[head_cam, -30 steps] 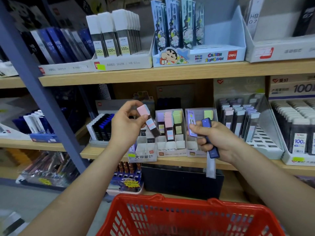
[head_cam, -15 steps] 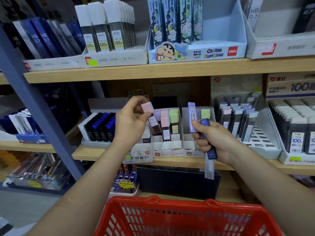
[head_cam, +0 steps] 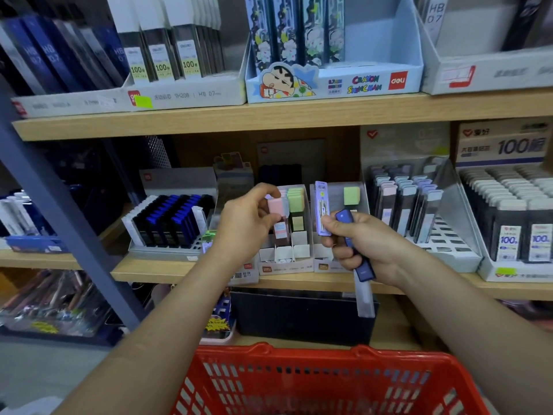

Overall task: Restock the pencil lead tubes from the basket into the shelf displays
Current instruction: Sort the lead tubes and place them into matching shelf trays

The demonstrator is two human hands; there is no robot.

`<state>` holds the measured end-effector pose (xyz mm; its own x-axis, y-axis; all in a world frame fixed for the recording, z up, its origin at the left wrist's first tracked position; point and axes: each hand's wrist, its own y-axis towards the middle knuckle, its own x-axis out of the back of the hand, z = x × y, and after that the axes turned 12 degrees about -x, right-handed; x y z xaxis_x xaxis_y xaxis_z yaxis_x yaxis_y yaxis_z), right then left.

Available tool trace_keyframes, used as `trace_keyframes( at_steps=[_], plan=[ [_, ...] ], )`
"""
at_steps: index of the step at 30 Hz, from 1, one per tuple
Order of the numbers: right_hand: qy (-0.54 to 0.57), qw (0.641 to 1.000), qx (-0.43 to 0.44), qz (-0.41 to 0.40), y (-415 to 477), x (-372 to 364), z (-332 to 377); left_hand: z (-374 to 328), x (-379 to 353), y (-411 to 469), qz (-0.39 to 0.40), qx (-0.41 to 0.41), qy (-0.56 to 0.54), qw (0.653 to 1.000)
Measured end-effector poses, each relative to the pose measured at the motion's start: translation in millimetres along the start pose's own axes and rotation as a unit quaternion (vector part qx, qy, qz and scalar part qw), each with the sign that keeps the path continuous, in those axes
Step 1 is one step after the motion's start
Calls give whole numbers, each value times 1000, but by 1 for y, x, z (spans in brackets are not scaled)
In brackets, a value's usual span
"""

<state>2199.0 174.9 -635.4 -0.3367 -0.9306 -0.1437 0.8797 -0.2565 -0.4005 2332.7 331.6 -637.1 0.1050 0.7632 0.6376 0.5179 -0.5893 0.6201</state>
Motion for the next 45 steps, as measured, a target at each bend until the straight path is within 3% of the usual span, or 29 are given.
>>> trace_keyframes(
  at_steps=[13,20,22,24,27,30,35,38,41,45],
  plan=[
    [-34,999,-5,16,0,4,0,3,-6,5,97,-86,210,969],
    [-43,999,-4,15,-2,1,-1,5,-7,8,86,-90,229,965],
    [-34,999,-10,22,-3,0,-1,1,-4,8,48,-60,170,982],
    [-30,999,-16,30,-5,1,-1,-10,4,8,4,14,12,1000],
    [-42,998,-20,51,-8,-1,0,-29,17,7,23,121,-278,953],
    [-45,996,-33,62,-11,-5,1,-36,24,2,75,117,-305,942],
    [47,989,-86,110,-14,-3,0,-26,36,3,13,146,-365,919],
    [135,979,-93,117,-13,-6,0,-18,48,5,-16,132,-320,938],
    [220,971,-74,63,-7,-13,-3,-9,66,3,-26,109,-229,967],
    [237,968,-65,49,-3,-24,-5,5,88,-12,0,83,-100,992]
  ],
)
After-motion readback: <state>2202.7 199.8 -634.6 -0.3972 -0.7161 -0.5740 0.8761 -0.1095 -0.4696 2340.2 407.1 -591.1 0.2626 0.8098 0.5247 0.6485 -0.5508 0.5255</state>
